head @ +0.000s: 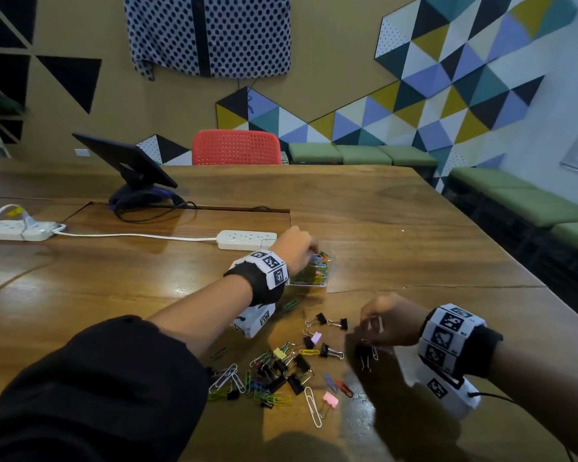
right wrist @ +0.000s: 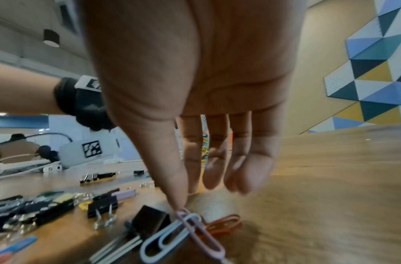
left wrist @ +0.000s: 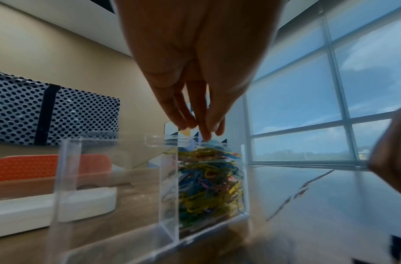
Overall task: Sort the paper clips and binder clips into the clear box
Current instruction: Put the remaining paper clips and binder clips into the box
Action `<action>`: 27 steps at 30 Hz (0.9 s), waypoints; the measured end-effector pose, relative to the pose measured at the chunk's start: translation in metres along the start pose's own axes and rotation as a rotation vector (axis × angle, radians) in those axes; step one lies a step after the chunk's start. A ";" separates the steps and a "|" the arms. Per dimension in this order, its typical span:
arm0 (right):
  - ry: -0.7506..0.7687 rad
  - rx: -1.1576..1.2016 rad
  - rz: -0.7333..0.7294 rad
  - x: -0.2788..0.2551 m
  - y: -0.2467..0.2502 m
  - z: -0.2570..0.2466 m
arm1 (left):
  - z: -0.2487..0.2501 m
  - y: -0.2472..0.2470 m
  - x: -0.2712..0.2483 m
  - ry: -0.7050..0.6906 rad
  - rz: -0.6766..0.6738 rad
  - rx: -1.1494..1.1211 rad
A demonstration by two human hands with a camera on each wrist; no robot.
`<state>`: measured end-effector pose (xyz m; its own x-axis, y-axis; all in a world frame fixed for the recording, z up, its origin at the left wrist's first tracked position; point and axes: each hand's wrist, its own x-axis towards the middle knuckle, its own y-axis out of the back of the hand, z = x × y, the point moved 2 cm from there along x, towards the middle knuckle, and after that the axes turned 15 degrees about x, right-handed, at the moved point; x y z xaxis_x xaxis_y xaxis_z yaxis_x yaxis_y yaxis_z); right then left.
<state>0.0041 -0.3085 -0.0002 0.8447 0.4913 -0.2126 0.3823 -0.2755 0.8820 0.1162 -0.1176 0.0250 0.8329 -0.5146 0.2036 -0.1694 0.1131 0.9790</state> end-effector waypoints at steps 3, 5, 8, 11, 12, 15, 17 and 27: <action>-0.080 0.013 -0.032 -0.003 0.000 0.009 | 0.002 -0.002 -0.026 -0.126 0.077 -0.007; -0.127 0.019 -0.058 -0.004 -0.004 0.015 | 0.003 -0.006 -0.043 -0.196 -0.001 0.007; -0.163 0.070 -0.040 -0.005 -0.008 0.020 | 0.002 -0.014 -0.054 -0.170 -0.134 0.068; -0.201 0.164 -0.036 -0.007 -0.009 0.022 | -0.004 -0.022 -0.055 -0.075 -0.224 0.073; -0.208 0.175 -0.042 -0.007 -0.009 0.023 | -0.005 -0.025 -0.056 -0.045 -0.277 0.080; -0.213 0.193 -0.034 -0.009 -0.011 0.023 | -0.007 -0.034 -0.059 0.020 -0.383 0.097; -0.215 0.203 -0.026 -0.009 -0.013 0.023 | -0.008 -0.037 -0.060 0.051 -0.390 0.053; -0.174 0.146 -0.015 -0.009 -0.015 0.017 | -0.006 -0.035 -0.060 0.024 -0.392 0.056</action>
<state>-0.0027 -0.3234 -0.0184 0.8856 0.3494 -0.3058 0.4347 -0.3925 0.8105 0.0754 -0.0861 -0.0213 0.8521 -0.4896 -0.1850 0.1355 -0.1350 0.9815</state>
